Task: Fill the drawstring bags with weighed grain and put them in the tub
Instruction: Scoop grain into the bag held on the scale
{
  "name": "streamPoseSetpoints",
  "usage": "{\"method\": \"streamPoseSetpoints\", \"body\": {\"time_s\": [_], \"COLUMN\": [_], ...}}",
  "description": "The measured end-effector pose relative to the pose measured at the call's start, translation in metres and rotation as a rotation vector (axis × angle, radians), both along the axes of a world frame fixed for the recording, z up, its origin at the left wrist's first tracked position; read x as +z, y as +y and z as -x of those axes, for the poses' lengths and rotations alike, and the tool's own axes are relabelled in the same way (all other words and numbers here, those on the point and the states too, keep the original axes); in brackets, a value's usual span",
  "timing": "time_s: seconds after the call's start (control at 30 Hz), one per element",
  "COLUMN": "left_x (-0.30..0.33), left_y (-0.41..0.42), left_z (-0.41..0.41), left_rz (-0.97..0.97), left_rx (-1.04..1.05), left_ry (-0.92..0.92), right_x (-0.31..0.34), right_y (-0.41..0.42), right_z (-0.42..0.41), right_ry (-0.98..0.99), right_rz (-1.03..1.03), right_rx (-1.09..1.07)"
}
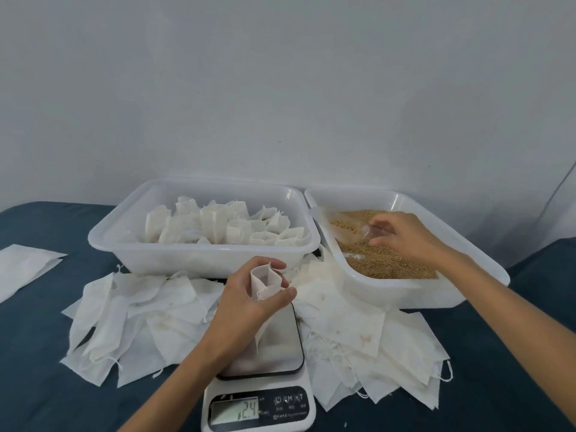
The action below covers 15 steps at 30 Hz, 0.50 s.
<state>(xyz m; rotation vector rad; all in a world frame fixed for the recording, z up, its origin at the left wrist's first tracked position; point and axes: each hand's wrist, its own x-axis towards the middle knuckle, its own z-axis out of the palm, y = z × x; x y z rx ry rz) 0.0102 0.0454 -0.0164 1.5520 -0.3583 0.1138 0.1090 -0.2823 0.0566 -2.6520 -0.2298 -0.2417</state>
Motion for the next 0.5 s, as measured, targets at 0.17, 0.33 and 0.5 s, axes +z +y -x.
{"method": "streamPoseSetpoints", "body": {"time_s": [0.17, 0.33, 0.5], "left_x": [0.000, -0.003, -0.003], "left_y": [-0.001, 0.000, 0.000], "left_z": [0.001, 0.001, 0.001], "left_rz": [-0.004, -0.046, -0.038], "left_rx": [0.007, 0.025, 0.023], "left_ry": [0.021, 0.024, 0.033], "right_x": [0.028, 0.051, 0.066], "right_y": [0.026, 0.041, 0.052], "right_z": [0.038, 0.052, 0.059], "right_ry": [0.036, -0.017, -0.071], "right_rz": [-0.025, 0.086, 0.142], "right_rx": [0.247, 0.307, 0.345]}}
